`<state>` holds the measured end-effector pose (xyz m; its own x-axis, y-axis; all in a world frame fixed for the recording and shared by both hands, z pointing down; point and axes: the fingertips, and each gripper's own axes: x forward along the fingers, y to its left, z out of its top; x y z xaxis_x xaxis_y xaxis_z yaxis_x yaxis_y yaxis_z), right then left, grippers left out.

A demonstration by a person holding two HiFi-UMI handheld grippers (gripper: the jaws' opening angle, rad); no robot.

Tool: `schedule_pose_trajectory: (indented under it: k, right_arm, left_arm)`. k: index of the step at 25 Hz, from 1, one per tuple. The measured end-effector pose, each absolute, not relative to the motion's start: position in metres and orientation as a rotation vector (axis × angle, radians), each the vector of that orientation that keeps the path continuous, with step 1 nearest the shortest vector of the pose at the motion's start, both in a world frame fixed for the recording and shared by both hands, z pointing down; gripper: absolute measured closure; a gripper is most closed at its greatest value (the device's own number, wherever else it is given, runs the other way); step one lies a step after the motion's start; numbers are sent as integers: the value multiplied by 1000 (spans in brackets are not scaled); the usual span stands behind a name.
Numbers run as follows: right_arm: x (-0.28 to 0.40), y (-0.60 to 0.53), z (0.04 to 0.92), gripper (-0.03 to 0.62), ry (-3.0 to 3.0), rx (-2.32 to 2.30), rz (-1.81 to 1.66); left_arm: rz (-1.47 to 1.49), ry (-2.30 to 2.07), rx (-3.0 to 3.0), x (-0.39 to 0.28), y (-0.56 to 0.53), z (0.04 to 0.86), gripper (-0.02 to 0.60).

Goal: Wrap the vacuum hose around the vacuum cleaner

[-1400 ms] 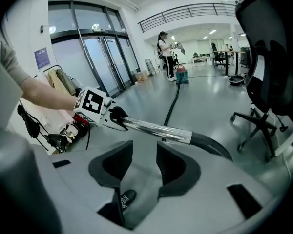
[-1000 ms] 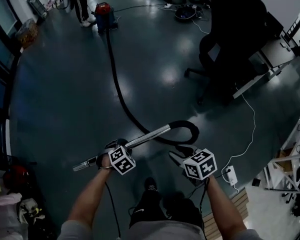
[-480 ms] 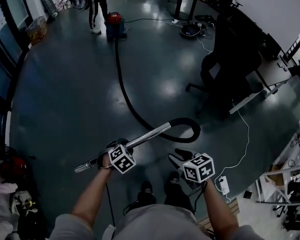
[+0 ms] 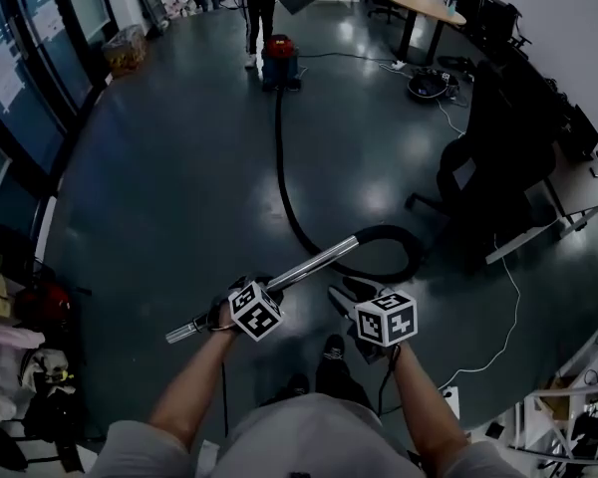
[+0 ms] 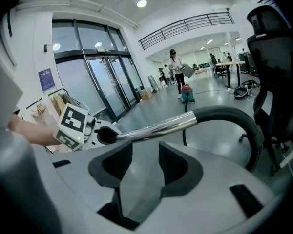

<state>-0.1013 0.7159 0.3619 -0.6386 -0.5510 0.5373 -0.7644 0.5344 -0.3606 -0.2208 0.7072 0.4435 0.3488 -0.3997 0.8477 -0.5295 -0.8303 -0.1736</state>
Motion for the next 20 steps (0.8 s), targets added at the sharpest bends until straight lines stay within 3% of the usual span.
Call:
schedule_pose_trajectory:
  k: [5, 10, 20]
  right_arm:
    - [-116, 674, 367, 433, -2421, 1007, 857]
    - [-121, 630, 378, 332, -2441, 1026, 1069]
    - [-137, 552, 415, 326, -2278, 1145, 1573]
  left_arm:
    - [1446, -897, 2416, -210, 688, 437, 420]
    - [1347, -967, 2346, -206, 669, 441, 420]
    - [1135, -1047, 2200, -179, 646, 449, 420]
